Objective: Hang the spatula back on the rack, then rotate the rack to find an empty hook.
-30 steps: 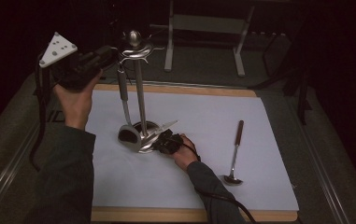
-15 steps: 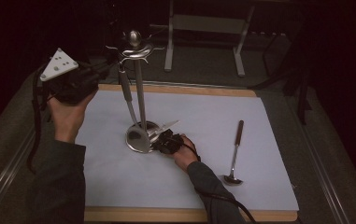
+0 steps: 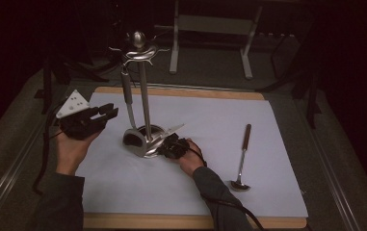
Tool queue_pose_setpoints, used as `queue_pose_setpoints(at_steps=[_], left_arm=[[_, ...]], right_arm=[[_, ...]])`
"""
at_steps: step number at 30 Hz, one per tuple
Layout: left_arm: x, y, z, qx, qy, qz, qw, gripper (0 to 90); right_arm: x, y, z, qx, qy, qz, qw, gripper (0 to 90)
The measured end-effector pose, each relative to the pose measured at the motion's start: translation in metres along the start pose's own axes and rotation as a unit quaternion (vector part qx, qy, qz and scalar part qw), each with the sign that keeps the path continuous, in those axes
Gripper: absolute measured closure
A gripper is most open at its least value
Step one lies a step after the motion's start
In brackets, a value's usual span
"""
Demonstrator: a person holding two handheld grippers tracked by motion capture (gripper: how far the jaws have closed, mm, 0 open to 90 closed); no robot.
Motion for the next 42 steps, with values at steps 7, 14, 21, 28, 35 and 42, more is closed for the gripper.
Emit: queue_pose_setpoints(at_steps=[7, 14, 21, 28, 35, 42], left_arm=[[-0.004, -0.065, -0.012, 0.018, -0.016, 0.034, 0.9991, 68.0], [-0.014, -0.120, -0.023, 0.044, -0.029, 0.071, 0.9961, 65.2], [-0.021, -0.158, -0.024, 0.061, -0.025, 0.080, 0.9946, 62.9], [-0.025, -0.187, -0.017, 0.067, -0.022, 0.114, 0.9910, 61.8], [-0.027, -0.190, -0.015, 0.078, -0.021, 0.121, 0.9894, 59.6], [-0.028, -0.191, -0.015, 0.080, -0.022, 0.125, 0.9887, 58.7]], right_arm=[[0.000, 0.000, 0.000, 0.001, 0.000, 0.001, 1.0000, 90.0], [0.000, 0.000, 0.000, 0.005, 0.000, 0.002, 1.0000, 90.0], [0.000, 0.000, 0.000, 0.002, -0.001, 0.002, 1.0000, 90.0], [0.001, 0.001, 0.002, 0.021, -0.011, 0.013, 0.9996, 87.0], [0.023, 0.001, -0.012, 0.013, -0.036, 0.011, 0.9992, 83.5], [0.060, -0.001, -0.038, 0.010, -0.077, 0.027, 0.9966, 78.8]])
Point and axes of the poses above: each handheld gripper's, and its own axes: x roughly backward along the jaws, y roughly out of its top, z roughly to its left, the point moved 8 cm from there along -x, roughly forward along the jaws, and after that the axes turned 5 degrees about -z, right-handed, at the moved point
